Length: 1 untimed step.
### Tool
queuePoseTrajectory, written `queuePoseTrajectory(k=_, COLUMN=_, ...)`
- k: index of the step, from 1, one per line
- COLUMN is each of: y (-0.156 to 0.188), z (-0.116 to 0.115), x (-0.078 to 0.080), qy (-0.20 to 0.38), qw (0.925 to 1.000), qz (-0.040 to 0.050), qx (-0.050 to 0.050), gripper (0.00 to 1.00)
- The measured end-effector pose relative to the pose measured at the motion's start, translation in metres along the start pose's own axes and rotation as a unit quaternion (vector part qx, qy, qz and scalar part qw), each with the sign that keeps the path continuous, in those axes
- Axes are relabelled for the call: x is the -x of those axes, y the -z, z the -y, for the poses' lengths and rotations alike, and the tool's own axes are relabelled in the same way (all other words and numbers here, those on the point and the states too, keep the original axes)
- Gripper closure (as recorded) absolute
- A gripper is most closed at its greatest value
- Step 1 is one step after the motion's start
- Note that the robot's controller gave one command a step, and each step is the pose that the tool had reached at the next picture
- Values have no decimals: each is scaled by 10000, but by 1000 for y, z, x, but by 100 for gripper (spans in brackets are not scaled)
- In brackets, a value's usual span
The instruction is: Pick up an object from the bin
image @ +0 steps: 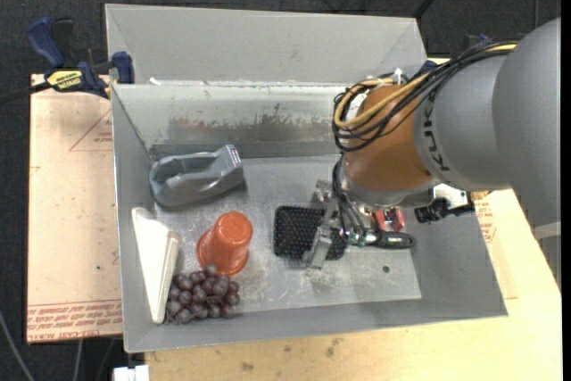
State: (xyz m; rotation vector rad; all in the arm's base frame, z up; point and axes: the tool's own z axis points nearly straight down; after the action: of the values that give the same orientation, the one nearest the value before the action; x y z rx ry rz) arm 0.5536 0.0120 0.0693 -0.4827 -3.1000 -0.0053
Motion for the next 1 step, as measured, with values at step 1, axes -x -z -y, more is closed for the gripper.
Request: queuePoseTrajectory(k=1, y=4, z=-13, x=3, qy=-653, qw=9979, qz=35, qx=-25, gripper=100)
